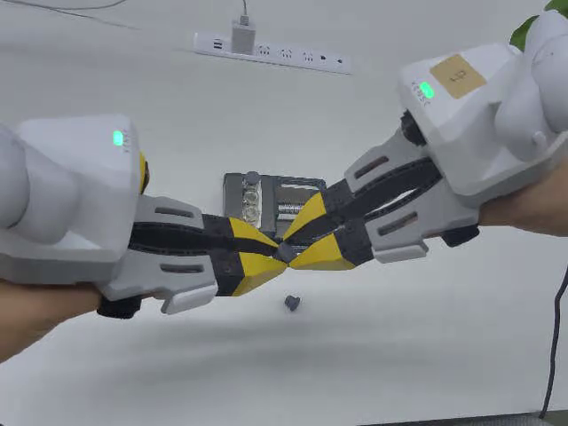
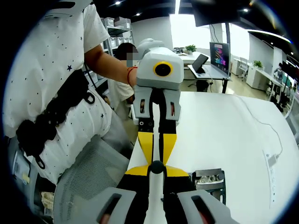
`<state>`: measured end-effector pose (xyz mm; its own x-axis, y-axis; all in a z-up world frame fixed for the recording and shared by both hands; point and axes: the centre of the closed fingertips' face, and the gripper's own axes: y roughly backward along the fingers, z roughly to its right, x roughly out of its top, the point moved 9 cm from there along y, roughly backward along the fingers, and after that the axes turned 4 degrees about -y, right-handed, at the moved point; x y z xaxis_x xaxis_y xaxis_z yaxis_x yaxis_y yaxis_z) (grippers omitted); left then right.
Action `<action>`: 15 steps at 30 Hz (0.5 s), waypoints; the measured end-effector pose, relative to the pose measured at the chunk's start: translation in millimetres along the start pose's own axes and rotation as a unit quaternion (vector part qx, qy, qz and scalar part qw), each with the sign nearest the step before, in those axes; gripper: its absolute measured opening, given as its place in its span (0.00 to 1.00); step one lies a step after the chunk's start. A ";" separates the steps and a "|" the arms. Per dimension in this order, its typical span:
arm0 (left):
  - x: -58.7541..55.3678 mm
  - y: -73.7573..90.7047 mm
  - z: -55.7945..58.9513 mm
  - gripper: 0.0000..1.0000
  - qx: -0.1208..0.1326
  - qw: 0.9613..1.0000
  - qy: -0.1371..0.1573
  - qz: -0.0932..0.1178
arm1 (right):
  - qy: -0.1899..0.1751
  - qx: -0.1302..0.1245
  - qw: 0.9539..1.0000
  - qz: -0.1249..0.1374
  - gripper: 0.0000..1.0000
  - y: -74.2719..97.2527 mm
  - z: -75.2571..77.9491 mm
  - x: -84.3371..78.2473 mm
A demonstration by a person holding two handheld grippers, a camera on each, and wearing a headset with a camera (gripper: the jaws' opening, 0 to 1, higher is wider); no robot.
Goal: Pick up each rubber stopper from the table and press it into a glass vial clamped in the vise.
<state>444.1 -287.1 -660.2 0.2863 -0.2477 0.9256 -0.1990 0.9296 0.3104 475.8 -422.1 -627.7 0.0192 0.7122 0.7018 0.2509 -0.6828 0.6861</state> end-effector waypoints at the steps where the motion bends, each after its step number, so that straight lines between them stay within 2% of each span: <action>1: -0.1 0.1 -0.1 0.04 0.000 1.000 0.000 0.001 | 0.000 -0.001 1.000 0.000 0.05 0.0 -0.1 0.2; 6: -0.8 0.8 -1.2 0.04 0.003 1.000 0.002 0.009 | -0.003 -0.004 1.000 0.003 0.05 0.7 1.2 0.5; 15: -7.0 0.4 -1.1 0.05 0.005 1.000 -0.012 0.007 | -0.007 -0.003 1.000 -0.005 0.05 -3.7 4.5 -1.9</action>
<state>443.1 -284.7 -666.7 0.2604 -0.2409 0.9349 -0.2131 0.9301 0.2991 479.2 -420.2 -632.5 0.0309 0.7206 0.6927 0.2459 -0.6772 0.6935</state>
